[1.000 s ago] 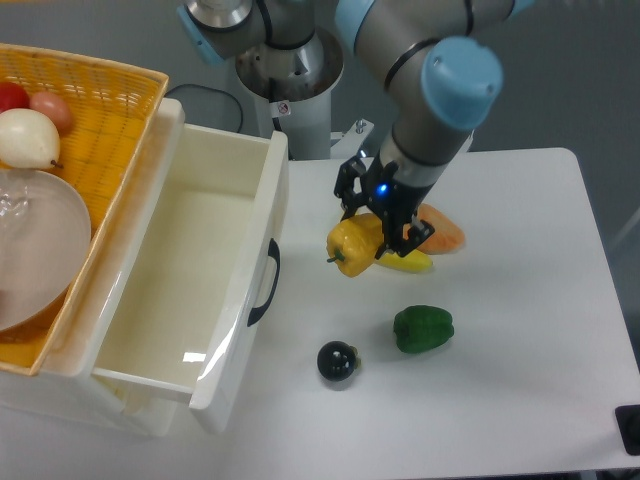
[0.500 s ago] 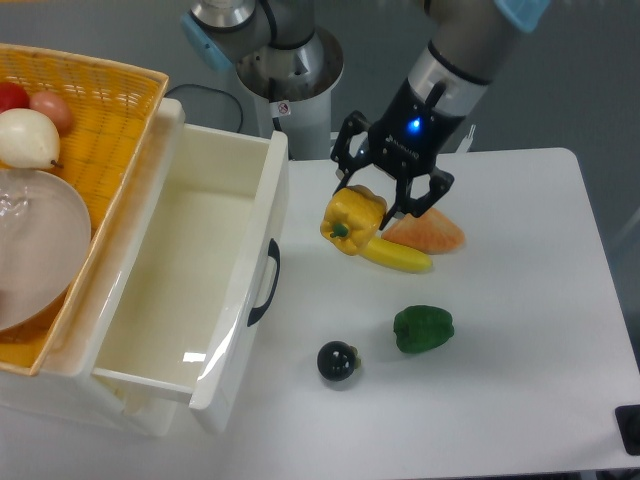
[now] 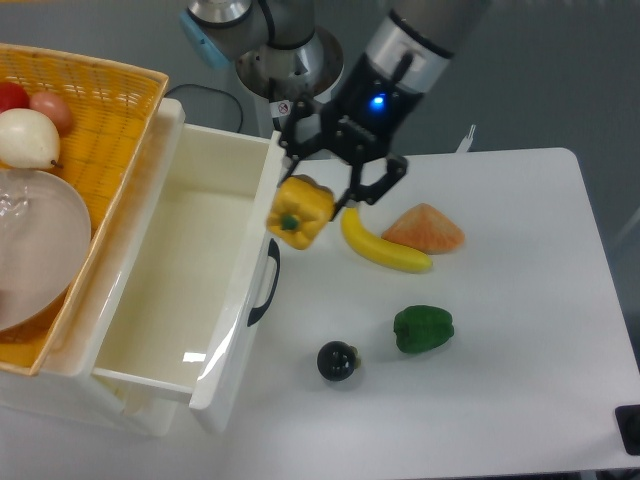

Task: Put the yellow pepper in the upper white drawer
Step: 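Lift the yellow pepper and carry it toward the open white drawer, then lower the held yellow pepper into the drawer interior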

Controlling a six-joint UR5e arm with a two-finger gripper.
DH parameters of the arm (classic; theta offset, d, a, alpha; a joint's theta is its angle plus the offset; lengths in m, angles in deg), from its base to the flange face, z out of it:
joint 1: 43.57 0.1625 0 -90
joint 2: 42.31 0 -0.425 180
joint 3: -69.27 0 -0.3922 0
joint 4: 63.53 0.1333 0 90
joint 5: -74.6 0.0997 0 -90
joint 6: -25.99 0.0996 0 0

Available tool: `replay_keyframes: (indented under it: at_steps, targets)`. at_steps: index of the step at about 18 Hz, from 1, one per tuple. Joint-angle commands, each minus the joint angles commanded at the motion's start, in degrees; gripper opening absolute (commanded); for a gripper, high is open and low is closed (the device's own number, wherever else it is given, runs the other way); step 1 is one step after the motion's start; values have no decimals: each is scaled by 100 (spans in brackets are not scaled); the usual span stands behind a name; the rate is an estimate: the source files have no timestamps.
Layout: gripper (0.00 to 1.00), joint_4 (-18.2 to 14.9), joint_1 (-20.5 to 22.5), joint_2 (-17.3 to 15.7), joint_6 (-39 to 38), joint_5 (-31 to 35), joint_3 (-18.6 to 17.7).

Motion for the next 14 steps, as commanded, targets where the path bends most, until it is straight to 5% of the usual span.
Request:
replay_keyframes:
  at_steps: [14]
  targets:
    - [12,264,-870,167,53,826,-185]
